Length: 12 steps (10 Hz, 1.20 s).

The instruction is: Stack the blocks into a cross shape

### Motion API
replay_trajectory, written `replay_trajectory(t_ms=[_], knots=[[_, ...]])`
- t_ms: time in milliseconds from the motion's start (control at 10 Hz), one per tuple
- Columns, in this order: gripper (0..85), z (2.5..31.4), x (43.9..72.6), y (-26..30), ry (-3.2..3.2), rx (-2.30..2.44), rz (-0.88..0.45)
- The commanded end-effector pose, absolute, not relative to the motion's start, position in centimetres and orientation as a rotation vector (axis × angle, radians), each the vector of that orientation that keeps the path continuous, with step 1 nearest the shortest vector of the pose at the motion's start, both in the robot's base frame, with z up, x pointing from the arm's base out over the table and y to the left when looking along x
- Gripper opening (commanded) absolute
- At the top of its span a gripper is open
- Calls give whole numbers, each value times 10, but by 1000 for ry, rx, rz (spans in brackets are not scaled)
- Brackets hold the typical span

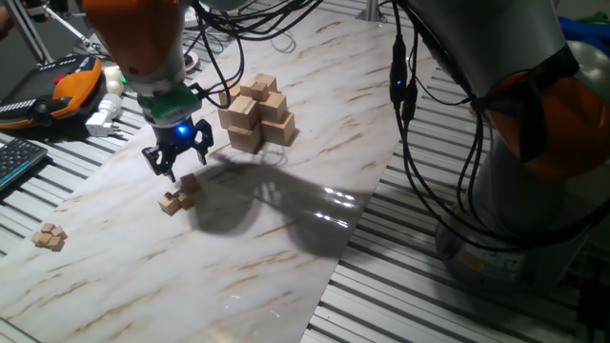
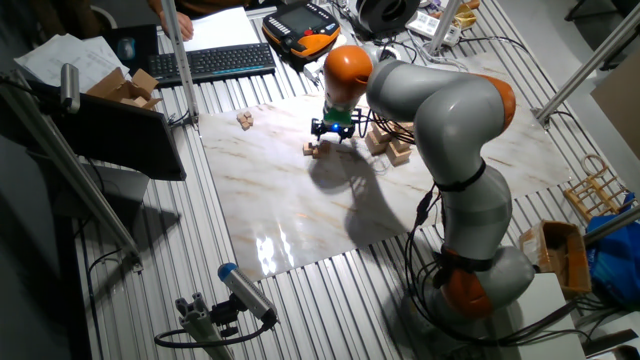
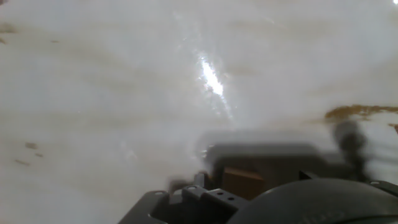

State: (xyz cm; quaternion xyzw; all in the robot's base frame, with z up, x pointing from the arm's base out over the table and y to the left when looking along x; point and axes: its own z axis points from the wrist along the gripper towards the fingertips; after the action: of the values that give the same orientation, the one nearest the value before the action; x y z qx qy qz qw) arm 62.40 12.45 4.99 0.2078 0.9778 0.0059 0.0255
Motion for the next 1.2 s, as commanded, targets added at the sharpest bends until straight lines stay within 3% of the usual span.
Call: replay_trajectory(t_ms=[0,600,700,1100], knots=[[680,47,625,124,3019,643,28],[680,36,623,127,3000,664,38],[510,34,622,128,2996,668,39],[510,29,612,135,2981,680,18]])
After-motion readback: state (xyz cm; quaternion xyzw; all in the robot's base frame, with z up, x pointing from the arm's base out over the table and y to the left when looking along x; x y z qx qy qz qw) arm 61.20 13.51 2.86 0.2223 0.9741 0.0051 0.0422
